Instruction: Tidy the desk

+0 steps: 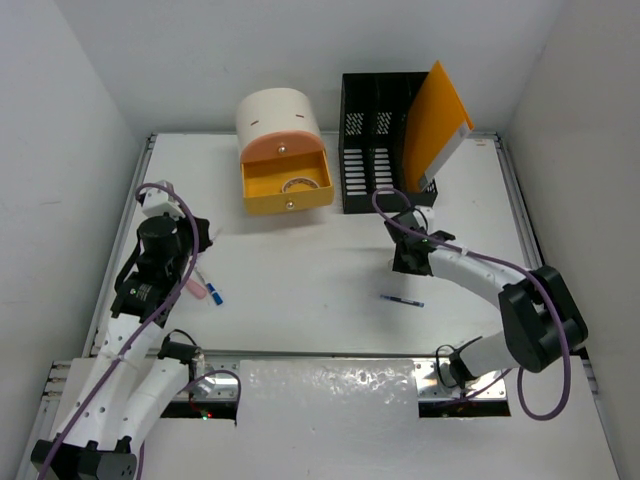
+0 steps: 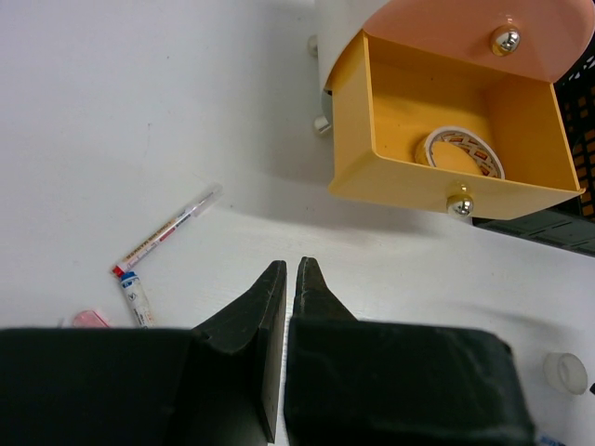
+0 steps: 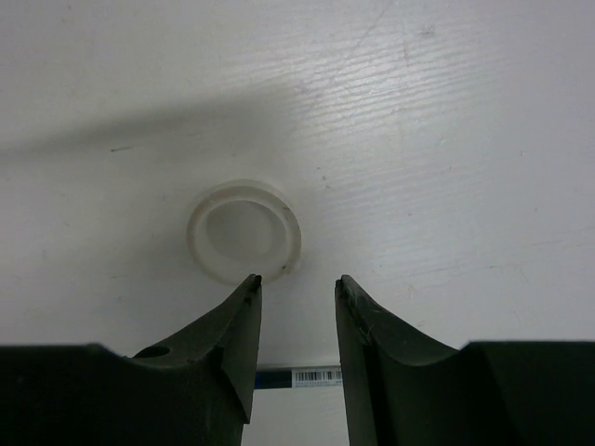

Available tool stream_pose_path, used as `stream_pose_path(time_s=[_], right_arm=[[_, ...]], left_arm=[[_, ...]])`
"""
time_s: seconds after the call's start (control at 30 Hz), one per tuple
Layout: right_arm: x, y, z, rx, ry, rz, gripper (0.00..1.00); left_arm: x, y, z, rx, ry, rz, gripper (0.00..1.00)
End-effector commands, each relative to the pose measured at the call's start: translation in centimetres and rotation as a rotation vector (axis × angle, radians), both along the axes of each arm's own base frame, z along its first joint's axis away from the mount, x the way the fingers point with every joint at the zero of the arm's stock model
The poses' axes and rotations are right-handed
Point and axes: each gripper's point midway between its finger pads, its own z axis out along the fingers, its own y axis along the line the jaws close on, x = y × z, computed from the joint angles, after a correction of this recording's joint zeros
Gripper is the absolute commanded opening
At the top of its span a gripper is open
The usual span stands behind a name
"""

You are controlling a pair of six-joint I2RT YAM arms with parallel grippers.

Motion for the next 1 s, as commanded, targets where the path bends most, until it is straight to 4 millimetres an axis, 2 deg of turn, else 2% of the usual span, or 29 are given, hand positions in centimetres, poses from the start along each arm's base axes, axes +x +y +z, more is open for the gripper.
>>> stream_pose_path(time_s=[0.0,0.1,0.27,0.43,0.47,0.5,0.57,0.63,0.67,0.73,0.83,0.9,0.93,0.97], right_arm=[[2.2,0.7,2.3,0.057,-0.097,-0.030,0.36],[2.6,0.2,2.3,0.044,-0.103,-0.043,0.36],[2.5,-0.6,0.8,0.014,-0.072,-0.065,0.36],[2.2,-0.5,-0.9,0.041,-0.053,-0.080,0.33],[2.6,-0.3,-1.0,0.059,-0.074,-0.076,0.31],[2.4,0.0,-1.4,0.070,-0.067,-0.061,0.28],[2.5,0.1,-1.6,0.071,-0.066,-0.053,0.16],[2.5,0.0,-1.5,0.070,-0.064,-0.054,0.01],[2.4,0.0,-1.2,0.067,-0.059,-0.044,0.00],[2.8,-0.1,-0.2,0.055,-0.080,-0.036,0.00],[3.5,0.0,3.0,0.041,-0.116,0.005,0.00],[4.9,0.8,6.9,0.035,-0.205,0.057,0.00],[6.1,1.7,9.7,0.049,-0.268,0.088,0.00],[5.9,1.7,9.8,0.045,-0.265,0.103,0.00]], left_arm=[[0.3,-0.3,1.1,0.005,-0.038,-0.017,0.00],[0.4,-0.3,1.3,0.002,-0.045,-0.015,0.00],[0.5,-0.2,1.6,0.006,-0.049,-0.013,0.00],[0.5,-0.2,1.8,0.010,-0.052,-0.011,0.00],[0.5,-0.1,1.8,0.011,-0.051,-0.008,0.00],[0.5,-0.1,1.7,0.013,-0.049,-0.009,0.00],[0.5,-0.1,1.8,0.013,-0.051,-0.009,0.00],[0.4,0.0,1.7,0.017,-0.048,-0.007,0.00],[0.4,0.0,1.8,0.018,-0.049,-0.004,0.00],[0.3,0.2,1.8,0.022,-0.050,0.004,0.00],[0.3,0.3,1.8,0.025,-0.051,0.007,0.00],[0.3,0.3,1.6,0.026,-0.047,0.008,0.00],[0.3,0.3,1.6,0.025,-0.048,0.007,0.00],[0.4,0.3,1.5,0.024,-0.047,0.007,0.00]])
